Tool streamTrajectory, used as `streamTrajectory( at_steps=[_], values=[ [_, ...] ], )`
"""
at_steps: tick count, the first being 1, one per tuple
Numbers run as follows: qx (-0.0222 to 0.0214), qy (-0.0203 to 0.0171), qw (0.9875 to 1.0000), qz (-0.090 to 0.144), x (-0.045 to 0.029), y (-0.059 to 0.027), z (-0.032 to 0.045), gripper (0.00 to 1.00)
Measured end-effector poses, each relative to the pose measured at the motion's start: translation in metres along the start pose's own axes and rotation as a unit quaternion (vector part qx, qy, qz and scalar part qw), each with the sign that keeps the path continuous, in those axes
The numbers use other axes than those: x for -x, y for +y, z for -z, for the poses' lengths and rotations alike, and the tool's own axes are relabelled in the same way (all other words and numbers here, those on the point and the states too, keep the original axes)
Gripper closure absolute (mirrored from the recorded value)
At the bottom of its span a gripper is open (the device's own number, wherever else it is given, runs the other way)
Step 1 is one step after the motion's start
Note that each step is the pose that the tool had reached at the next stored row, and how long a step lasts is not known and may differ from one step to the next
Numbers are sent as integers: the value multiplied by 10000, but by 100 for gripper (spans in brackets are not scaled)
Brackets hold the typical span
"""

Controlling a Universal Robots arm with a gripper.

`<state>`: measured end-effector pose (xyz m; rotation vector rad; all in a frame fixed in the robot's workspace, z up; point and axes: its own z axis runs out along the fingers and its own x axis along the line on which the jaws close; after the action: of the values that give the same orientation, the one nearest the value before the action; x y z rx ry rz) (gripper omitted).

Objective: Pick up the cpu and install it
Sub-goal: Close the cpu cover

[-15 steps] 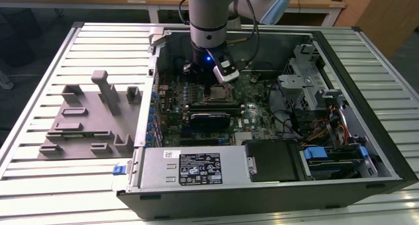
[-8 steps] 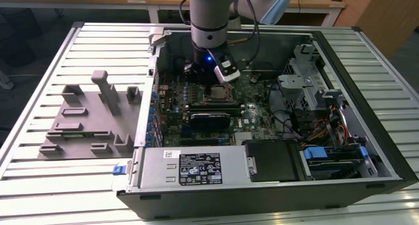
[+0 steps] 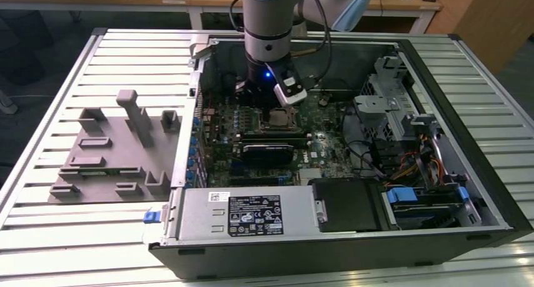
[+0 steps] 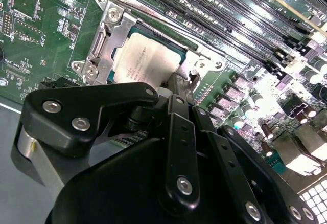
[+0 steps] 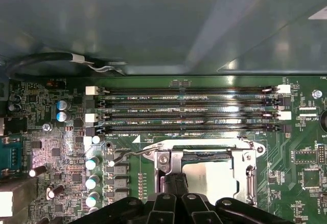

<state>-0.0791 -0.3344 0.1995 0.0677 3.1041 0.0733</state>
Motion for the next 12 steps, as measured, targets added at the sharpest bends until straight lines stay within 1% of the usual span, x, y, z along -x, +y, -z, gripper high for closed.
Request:
streamTrajectory(
  at_steps=[8, 12],
  values=[
    [0, 2, 10000, 0, 15, 1, 4, 89],
    [-1, 2, 10000, 0, 16, 2, 31, 89]
  ],
)
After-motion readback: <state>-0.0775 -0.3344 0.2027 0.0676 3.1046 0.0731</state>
